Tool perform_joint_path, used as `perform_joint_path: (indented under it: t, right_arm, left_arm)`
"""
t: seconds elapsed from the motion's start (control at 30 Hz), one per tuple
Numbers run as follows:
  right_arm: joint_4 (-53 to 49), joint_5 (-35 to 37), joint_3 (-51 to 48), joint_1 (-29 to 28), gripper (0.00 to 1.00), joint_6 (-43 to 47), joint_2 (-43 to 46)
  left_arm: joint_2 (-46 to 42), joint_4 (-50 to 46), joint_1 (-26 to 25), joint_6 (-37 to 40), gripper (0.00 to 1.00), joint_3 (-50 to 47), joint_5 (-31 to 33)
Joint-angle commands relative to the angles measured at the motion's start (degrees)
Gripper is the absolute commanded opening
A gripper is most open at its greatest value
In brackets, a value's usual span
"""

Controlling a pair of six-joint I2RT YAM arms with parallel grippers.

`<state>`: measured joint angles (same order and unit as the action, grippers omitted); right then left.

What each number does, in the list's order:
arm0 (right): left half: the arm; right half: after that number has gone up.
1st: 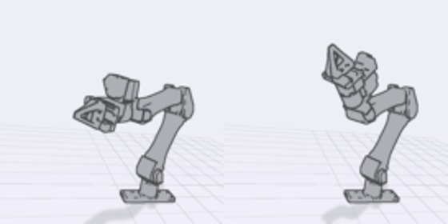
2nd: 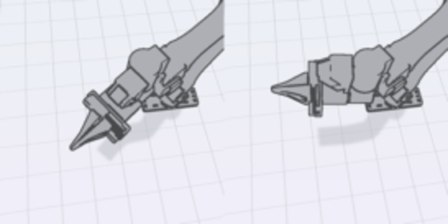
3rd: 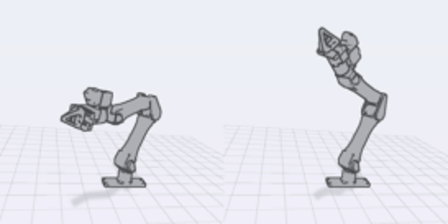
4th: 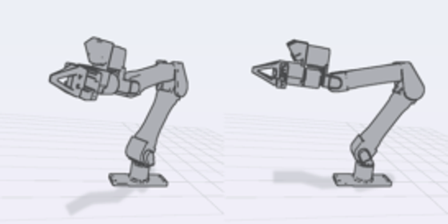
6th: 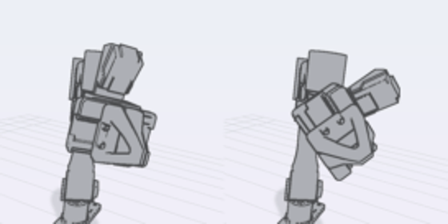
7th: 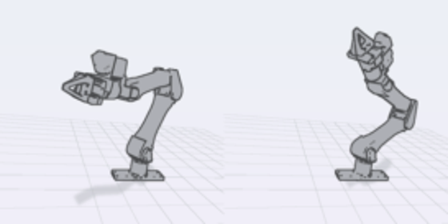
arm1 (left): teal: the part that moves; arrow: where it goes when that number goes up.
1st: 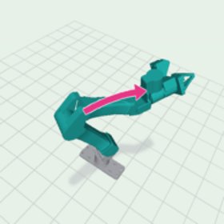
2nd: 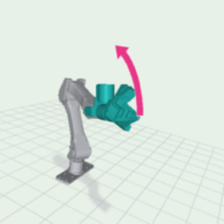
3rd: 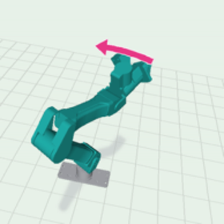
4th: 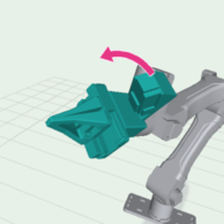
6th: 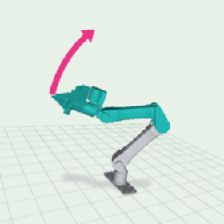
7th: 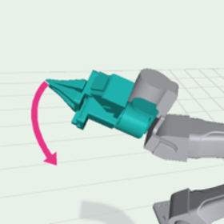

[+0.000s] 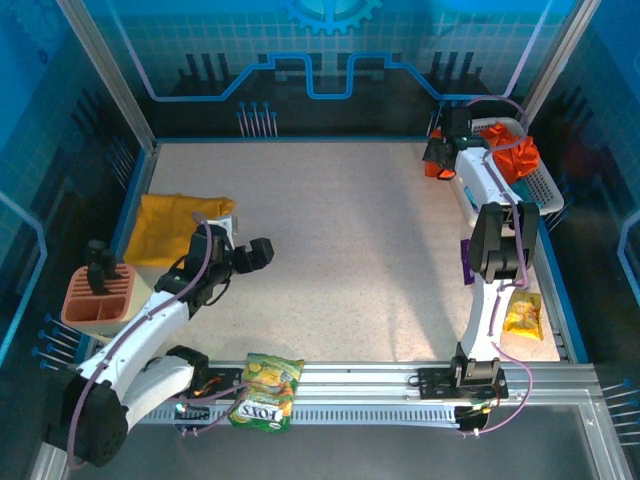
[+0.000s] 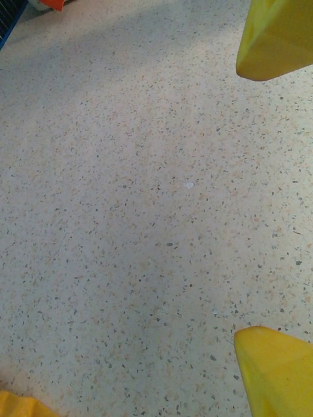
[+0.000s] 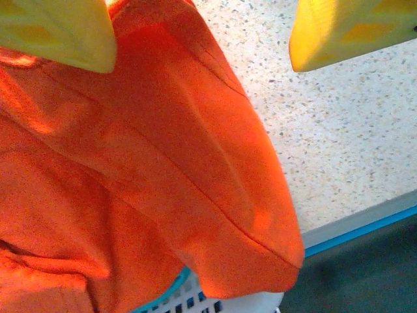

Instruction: Fold and stack the t-shirts

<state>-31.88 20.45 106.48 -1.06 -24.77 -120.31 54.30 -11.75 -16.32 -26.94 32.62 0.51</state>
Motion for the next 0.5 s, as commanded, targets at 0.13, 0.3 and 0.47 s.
perform_joint_path:
  t: [0.13,0.3,0.47]
  right_arm:
    - [-0.90,7.66,-1.80,-1.45,0.60,4.03,0.88]
    - [-0.95,8.83,-1.84,-1.89,0.54,3.85,0.18]
    - [-0.65,11.57,-1.45,-2.37,0.41,5.33,0.08]
  left_arm:
    - [2.39,1.37,-0.47,-1.85,0.98,-0.63,-1.80]
    - [3.29,2.43,-0.65,-2.94,0.98,-0.72,-2.62]
    - [3.18,2.30,-0.82,-2.97,0.98,-0.46,-2.42]
